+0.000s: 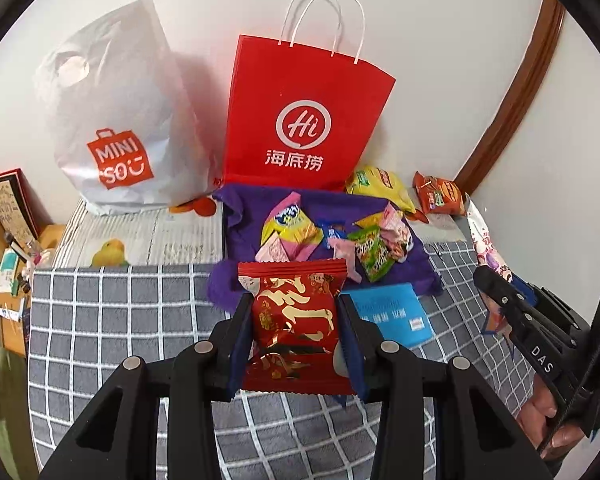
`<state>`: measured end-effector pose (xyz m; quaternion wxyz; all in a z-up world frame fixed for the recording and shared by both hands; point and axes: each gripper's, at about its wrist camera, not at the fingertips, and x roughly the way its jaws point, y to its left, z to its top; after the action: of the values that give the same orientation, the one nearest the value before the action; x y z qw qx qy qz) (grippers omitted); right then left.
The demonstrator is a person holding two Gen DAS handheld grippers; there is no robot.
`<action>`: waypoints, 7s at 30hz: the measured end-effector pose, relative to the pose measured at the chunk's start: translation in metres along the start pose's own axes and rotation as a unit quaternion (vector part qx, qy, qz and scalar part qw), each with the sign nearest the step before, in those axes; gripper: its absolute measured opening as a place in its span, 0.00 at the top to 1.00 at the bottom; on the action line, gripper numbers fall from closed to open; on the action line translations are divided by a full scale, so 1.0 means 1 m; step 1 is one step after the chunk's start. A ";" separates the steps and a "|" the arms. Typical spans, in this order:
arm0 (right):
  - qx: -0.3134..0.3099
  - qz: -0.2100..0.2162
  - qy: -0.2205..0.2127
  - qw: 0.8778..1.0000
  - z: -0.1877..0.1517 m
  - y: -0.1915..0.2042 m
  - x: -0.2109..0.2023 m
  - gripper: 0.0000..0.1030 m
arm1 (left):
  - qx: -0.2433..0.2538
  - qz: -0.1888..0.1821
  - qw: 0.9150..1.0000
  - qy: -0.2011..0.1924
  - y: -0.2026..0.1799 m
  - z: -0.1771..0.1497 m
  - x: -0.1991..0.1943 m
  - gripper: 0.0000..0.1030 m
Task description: Organize snacks
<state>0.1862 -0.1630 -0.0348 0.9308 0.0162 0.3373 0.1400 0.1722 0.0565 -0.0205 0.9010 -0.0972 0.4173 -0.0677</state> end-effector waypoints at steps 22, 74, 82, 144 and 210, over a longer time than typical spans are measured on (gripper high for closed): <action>-0.001 0.034 0.003 0.999 0.067 -0.018 0.050 0.77 | -0.004 0.001 1.000 0.004 -0.008 0.067 0.048 0.63; -0.045 0.013 0.134 0.990 0.049 -0.034 0.194 0.77 | -0.005 0.026 0.997 0.068 0.004 0.086 0.158 0.63; -0.047 0.011 0.152 0.987 0.045 -0.036 0.201 0.77 | -0.001 0.028 0.997 0.076 0.001 0.083 0.164 0.63; -0.015 -0.014 0.081 0.996 0.067 -0.028 0.095 0.54 | 0.027 0.003 0.998 0.054 -0.035 0.081 0.097 0.31; 0.027 -0.055 -0.019 0.998 -0.097 -0.026 -0.182 0.03 | 0.047 0.065 0.992 -0.099 -0.095 -0.129 -0.139 0.07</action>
<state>-0.0024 -0.2433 0.0002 0.9424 0.0247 0.3240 0.0789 -0.0200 -0.0232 0.0223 0.9439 -0.0339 0.3281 -0.0181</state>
